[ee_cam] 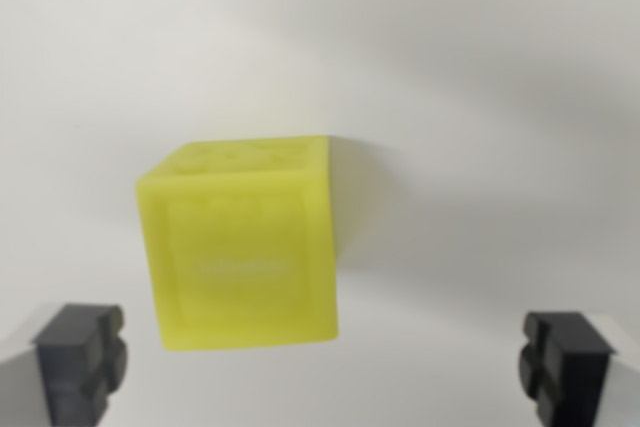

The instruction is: Pick yellow cube

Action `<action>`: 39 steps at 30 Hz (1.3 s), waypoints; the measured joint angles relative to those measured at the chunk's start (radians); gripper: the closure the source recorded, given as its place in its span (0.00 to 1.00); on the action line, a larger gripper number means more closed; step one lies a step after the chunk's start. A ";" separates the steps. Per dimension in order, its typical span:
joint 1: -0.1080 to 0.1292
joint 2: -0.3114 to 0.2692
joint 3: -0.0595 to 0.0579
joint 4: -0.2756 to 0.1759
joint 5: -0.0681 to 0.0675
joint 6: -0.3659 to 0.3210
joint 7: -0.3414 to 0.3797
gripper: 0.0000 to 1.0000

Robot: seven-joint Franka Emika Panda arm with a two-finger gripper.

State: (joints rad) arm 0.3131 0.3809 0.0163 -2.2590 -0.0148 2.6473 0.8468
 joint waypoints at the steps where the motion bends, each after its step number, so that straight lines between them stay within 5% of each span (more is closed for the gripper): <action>1: 0.002 0.004 0.000 0.000 0.000 0.003 0.000 0.00; 18: 0.044 0.069 0.000 0.011 -0.001 0.050 0.004 0.00; 39: 0.045 0.157 -0.001 0.033 -0.006 0.116 0.004 0.00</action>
State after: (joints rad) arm 0.3581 0.5379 0.0157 -2.2263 -0.0209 2.7632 0.8509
